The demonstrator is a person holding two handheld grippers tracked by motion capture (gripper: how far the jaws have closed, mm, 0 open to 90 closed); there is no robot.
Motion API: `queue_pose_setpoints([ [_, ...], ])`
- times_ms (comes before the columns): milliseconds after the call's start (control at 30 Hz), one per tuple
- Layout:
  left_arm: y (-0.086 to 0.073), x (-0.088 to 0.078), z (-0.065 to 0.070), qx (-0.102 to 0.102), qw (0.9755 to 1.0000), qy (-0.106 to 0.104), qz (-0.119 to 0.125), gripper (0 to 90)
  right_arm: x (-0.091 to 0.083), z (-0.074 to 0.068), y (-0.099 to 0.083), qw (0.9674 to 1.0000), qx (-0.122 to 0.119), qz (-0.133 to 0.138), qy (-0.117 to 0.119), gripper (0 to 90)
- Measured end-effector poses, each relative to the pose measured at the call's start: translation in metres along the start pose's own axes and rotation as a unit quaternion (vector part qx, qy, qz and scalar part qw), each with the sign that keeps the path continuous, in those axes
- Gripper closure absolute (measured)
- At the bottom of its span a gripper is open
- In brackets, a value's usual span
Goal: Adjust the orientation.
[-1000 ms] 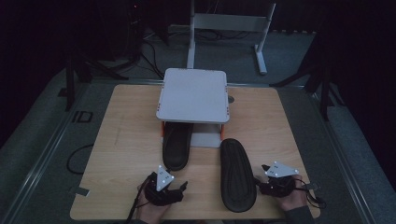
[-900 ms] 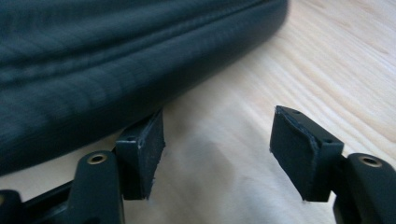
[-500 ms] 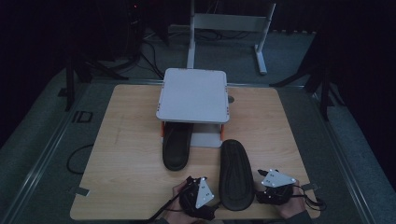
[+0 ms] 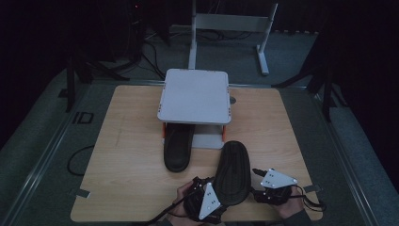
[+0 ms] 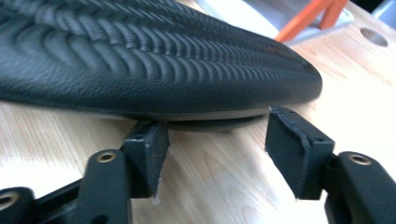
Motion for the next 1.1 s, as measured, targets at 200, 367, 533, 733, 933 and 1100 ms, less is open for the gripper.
queue_pose_setpoints([
  [200, 0.004, -0.006, 0.0, -0.001, 0.9999, 0.004, 0.014, 24.0, 0.0, -0.003, 0.013, 0.9998, -0.01, 0.017, 0.002, 46.7],
  [367, 0.004, -0.015, -0.004, -0.01, 0.9996, 0.0, 0.027, 39.8, 0.0, -0.002, 0.022, 0.9992, -0.007, 0.037, 0.01, 48.7],
  [533, -0.002, -0.024, -0.009, -0.023, 0.9992, 0.005, 0.031, 52.8, 0.002, -0.004, 0.034, 0.9982, -0.01, 0.054, 0.022, 48.4],
  [733, -0.023, -0.041, -0.034, -0.089, 0.9955, 0.027, 0.022, 65.7, 0.004, 0.0, 0.047, 0.9977, -0.014, 0.066, 0.009, 44.8],
  [933, -0.048, -0.049, -0.054, -0.145, 0.9888, 0.036, -0.002, 64.7, 0.017, 0.018, 0.042, 0.999, 0.013, 0.04, -0.011, 46.6],
  [1100, -0.059, -0.046, -0.063, -0.155, 0.9866, 0.046, -0.02, 59.5, 0.042, 0.025, 0.037, 0.9997, 0.023, 0.008, -0.004, 44.7],
])
Point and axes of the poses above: each handheld gripper's, and its own axes: x roughly forward along the jaws, y roughly out of its top, z roughly to its right, the point moved 7 cm from there along x, roughly forward along the jaws, and after that the axes turned 9 degrees about y, right-handed, at the moved point
